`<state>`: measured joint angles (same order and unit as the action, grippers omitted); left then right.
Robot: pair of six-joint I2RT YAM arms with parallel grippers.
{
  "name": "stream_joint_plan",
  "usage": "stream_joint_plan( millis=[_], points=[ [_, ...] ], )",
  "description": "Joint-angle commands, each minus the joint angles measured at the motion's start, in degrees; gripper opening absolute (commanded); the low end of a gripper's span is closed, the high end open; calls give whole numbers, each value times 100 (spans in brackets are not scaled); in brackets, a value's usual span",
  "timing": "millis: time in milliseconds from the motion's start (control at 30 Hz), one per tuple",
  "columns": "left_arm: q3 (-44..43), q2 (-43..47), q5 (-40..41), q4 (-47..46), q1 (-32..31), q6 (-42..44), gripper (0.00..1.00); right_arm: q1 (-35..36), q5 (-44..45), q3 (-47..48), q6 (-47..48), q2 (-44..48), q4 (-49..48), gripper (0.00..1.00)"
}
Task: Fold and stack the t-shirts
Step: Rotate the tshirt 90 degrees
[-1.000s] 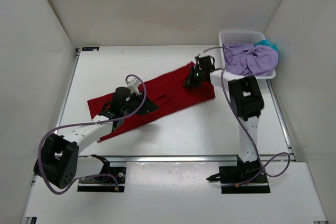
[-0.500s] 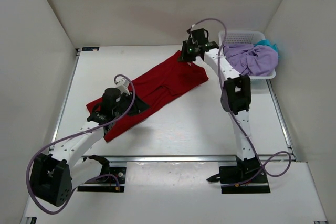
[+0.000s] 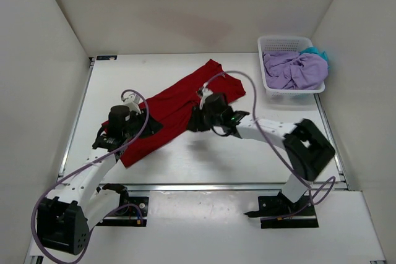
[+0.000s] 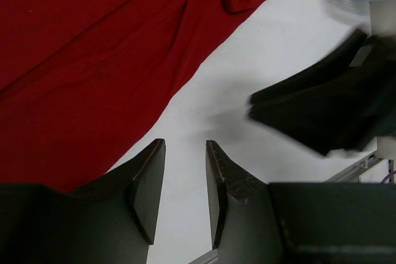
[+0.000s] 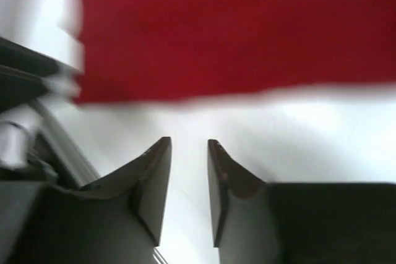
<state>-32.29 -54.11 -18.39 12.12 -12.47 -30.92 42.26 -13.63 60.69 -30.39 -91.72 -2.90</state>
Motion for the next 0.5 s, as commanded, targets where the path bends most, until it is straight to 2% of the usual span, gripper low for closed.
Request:
stream_joint_plan(
  millis=[0,133,300,367,433,467],
  points=[
    [-181,-108,55,124,-27,235,44,238,281,-303,-642,-485,-746,31],
    [-137,-21,64,19,-124,156,43,502,256,92,-967,-1346,-721,39],
    [-14,14,73,-43,-168,95,43,459,185,154,-1381,-2077,-1046,43],
    [48,5,64,-183,-238,51,43,476,238,373,-1434,-2427,-1073,42],
    [65,-108,81,-245,-247,59,43,415,194,601,-1417,-2613,-924,35],
    [22,-187,64,-271,-265,33,43,380,116,663,-1443,-2744,-888,27]
  ],
)
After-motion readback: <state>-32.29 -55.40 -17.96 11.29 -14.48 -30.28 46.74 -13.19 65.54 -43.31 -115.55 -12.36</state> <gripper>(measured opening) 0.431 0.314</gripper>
